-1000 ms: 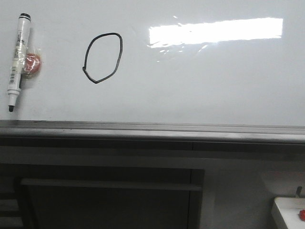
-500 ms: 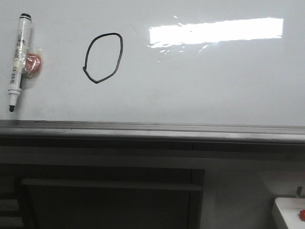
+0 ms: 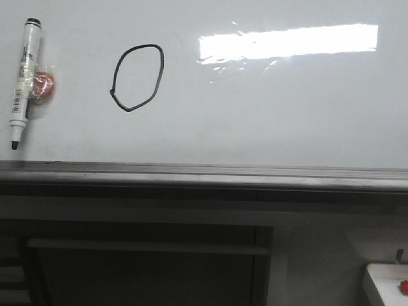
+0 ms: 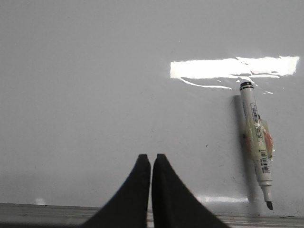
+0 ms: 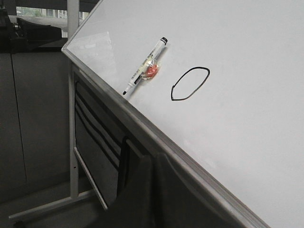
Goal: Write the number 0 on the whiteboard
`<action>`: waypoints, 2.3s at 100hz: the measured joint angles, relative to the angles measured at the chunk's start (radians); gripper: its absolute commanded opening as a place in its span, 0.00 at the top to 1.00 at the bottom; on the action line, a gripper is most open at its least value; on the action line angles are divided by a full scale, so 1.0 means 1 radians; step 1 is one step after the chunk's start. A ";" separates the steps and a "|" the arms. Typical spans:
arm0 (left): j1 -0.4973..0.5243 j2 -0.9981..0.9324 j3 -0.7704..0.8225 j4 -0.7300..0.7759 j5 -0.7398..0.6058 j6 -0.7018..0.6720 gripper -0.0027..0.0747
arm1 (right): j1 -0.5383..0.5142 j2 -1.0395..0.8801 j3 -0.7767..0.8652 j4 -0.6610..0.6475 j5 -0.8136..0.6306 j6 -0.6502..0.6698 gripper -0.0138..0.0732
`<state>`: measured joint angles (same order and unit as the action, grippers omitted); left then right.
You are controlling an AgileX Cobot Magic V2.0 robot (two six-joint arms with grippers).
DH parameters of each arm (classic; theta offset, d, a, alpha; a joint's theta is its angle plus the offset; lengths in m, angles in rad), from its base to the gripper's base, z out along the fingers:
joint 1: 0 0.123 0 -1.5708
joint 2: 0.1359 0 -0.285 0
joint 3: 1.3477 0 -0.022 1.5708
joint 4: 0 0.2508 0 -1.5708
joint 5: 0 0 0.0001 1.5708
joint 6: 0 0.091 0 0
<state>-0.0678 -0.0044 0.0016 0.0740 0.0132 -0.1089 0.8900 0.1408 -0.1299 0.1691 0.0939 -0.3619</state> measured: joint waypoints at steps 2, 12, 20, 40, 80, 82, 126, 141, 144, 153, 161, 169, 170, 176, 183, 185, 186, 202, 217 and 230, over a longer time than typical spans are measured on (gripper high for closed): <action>0.000 0.000 0.000 -0.002 0.006 -0.002 0.99 | 0.000 0.000 0.000 0.000 0.000 0.000 0.91; 0.000 0.000 0.000 -0.013 0.070 0.002 0.99 | 0.000 0.000 0.000 0.000 0.000 0.000 0.91; 0.000 0.000 0.000 -0.037 0.155 0.019 0.99 | 0.000 0.000 0.000 0.000 0.000 0.000 0.91; 0.000 0.000 0.000 -0.054 0.315 0.028 0.99 | 0.000 0.000 0.000 0.000 0.000 0.000 0.91; 0.000 0.000 0.000 -0.055 0.317 0.032 0.99 | 0.000 0.000 0.000 0.000 -0.002 0.000 0.91; 0.000 0.000 0.000 -0.055 0.317 0.033 0.99 | 0.000 0.000 0.000 0.000 -0.002 0.000 0.91; 0.000 0.000 0.000 -0.057 0.317 0.033 0.99 | 0.000 -0.001 0.002 0.000 -0.002 0.000 0.91; 0.000 0.000 0.000 -0.057 0.317 0.033 0.99 | 0.000 -0.001 0.002 0.000 -0.002 0.000 0.91; 0.000 0.000 0.000 -0.057 0.317 0.033 0.99 | 0.000 -0.001 0.002 0.000 -0.002 0.000 0.91; 0.000 0.000 0.000 -0.057 0.317 0.033 0.99 | -0.003 -0.001 0.002 -0.003 -0.022 0.029 0.91; 0.000 0.000 0.000 -0.057 0.317 0.033 0.99 | -0.017 -0.001 0.011 -0.067 -0.061 0.143 0.91; 0.000 0.000 0.000 -0.057 0.317 0.033 0.99 | -0.054 -0.001 0.025 -0.177 -0.100 0.268 0.91; 0.000 0.000 0.000 -0.057 0.317 0.033 0.99 | -0.058 -0.001 0.025 -0.184 -0.104 0.277 0.91; 0.000 0.000 0.000 -0.057 0.317 0.033 0.99 | -0.109 -0.001 0.039 -0.225 -0.134 0.332 0.91; 0.000 0.000 0.000 -0.057 0.318 0.033 0.99 | -0.187 -0.001 0.061 -0.246 -0.174 0.362 0.91; 0.000 0.000 0.000 -0.057 0.318 0.033 0.99 | -0.214 -0.001 0.068 -0.250 -0.183 0.362 0.91; 0.000 0.000 0.000 -0.057 0.318 0.033 0.99 | -0.224 -0.001 0.075 -0.252 -0.192 0.362 0.91; 0.000 0.000 0.000 -0.057 0.318 0.033 0.99 | -0.459 -0.044 0.145 -0.238 -0.266 0.376 0.91; 0.002 0.000 0.000 -0.057 0.318 0.033 0.99 | -0.661 -0.137 0.146 -0.193 -0.281 0.379 0.91; 0.002 0.000 0.000 -0.057 0.318 0.033 0.99 | -0.788 -0.150 0.146 -0.184 -0.236 0.381 0.91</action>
<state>-0.0662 -0.0044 0.0016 0.0168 0.3313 -0.0755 0.1024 -0.0095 0.0158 -0.0149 -0.1423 0.0192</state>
